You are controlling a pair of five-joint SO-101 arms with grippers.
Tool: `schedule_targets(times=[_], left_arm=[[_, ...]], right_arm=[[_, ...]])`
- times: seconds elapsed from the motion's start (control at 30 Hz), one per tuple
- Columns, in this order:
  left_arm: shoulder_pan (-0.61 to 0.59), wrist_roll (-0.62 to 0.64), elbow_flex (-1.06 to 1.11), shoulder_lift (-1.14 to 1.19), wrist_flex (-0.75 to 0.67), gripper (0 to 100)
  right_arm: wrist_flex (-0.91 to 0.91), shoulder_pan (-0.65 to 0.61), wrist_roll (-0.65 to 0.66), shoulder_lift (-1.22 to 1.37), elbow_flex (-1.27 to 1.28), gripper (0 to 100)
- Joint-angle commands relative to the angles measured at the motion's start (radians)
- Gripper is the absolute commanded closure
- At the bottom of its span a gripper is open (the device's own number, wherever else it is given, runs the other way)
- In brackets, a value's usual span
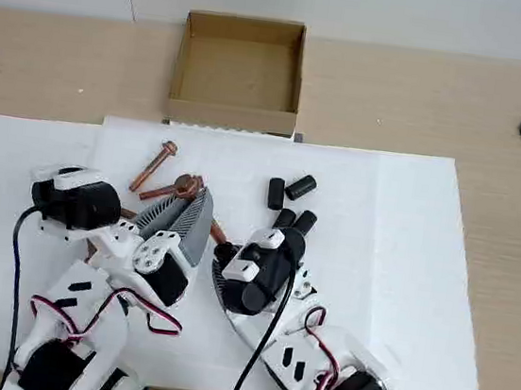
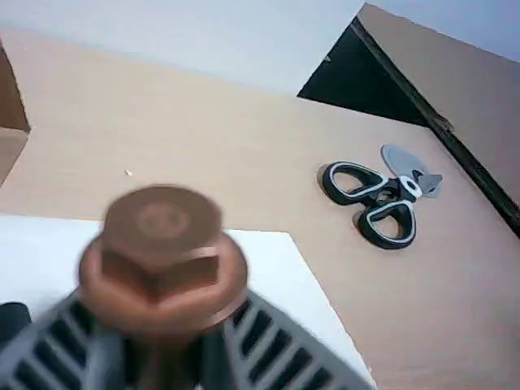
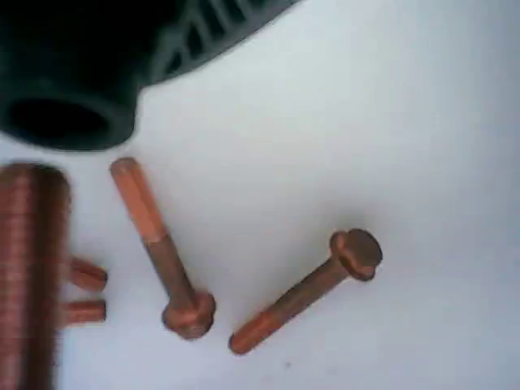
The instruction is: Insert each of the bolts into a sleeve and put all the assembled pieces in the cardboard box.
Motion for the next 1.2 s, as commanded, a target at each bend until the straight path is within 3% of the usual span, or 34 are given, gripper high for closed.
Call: schedule_targets(times=[0.0, 0.23, 0.6, 0.9, 1.07, 1.17], left_arm=[[0.008, 0.005, -0.007, -0.008, 0.023, 100], [0.017, 0.005, -0.008, -0.009, 0.064, 100], [0.15, -0.005, -0.004, -0.003, 0.209, 100], [0.16, -0.109, -0.007, -0.003, 0.232, 99], [0.16, -0.11, -0.008, -0.003, 0.25, 80], [0.153, -0.11, -0.01, -0.002, 0.273, 78]], right_arm=[[-0.062, -0.008, 0.002, -0.007, -0.028, 99.6], [-0.07, -0.008, 0.002, -0.007, -0.029, 99.6], [-0.096, -0.008, 0.071, -0.015, -0.048, 99.6], [-0.105, -0.008, 0.072, -0.007, -0.069, 99.6], [-0.104, -0.008, 0.072, -0.007, -0.066, 99.6], [-0.104, -0.008, 0.071, -0.007, -0.064, 99.6]])
